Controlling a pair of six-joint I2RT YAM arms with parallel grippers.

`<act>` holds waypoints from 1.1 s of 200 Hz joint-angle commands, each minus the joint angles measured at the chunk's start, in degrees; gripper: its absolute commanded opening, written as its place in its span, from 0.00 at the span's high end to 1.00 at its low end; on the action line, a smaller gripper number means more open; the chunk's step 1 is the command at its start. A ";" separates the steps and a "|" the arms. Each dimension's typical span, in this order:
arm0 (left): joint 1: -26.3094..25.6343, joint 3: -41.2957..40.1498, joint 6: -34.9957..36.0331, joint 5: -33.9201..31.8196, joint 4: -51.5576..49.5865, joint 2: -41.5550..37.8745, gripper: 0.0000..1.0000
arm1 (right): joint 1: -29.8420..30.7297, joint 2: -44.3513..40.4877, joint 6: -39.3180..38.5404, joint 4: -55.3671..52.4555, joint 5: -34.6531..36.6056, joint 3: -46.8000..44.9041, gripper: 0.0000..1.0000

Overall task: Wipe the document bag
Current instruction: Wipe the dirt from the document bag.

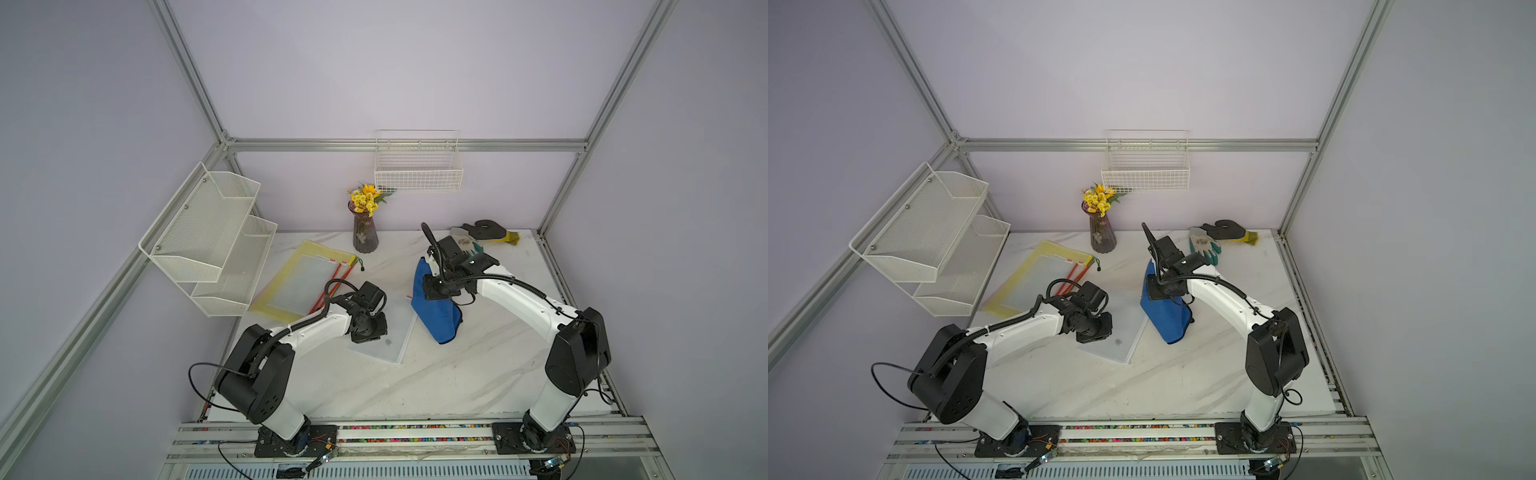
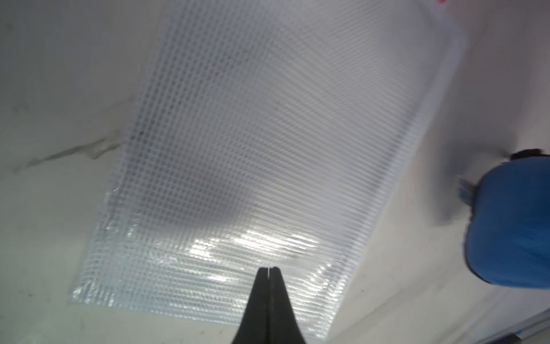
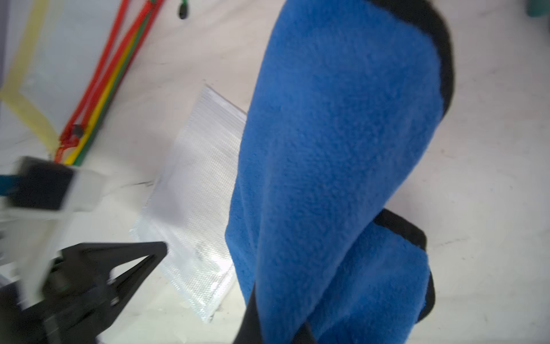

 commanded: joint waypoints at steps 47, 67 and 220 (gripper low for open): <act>5.51 -3.94 3.84 -1.88 1.83 3.50 1.00 | 9.26 14.07 6.06 5.60 -8.64 8.92 1.00; 5.94 -5.98 4.52 -2.00 2.03 3.19 1.00 | 9.24 19.17 8.94 14.45 -12.54 5.37 1.00; 6.47 -7.08 3.45 -0.33 5.54 6.68 1.00 | 6.40 18.71 -8.74 -4.69 -22.67 11.78 1.00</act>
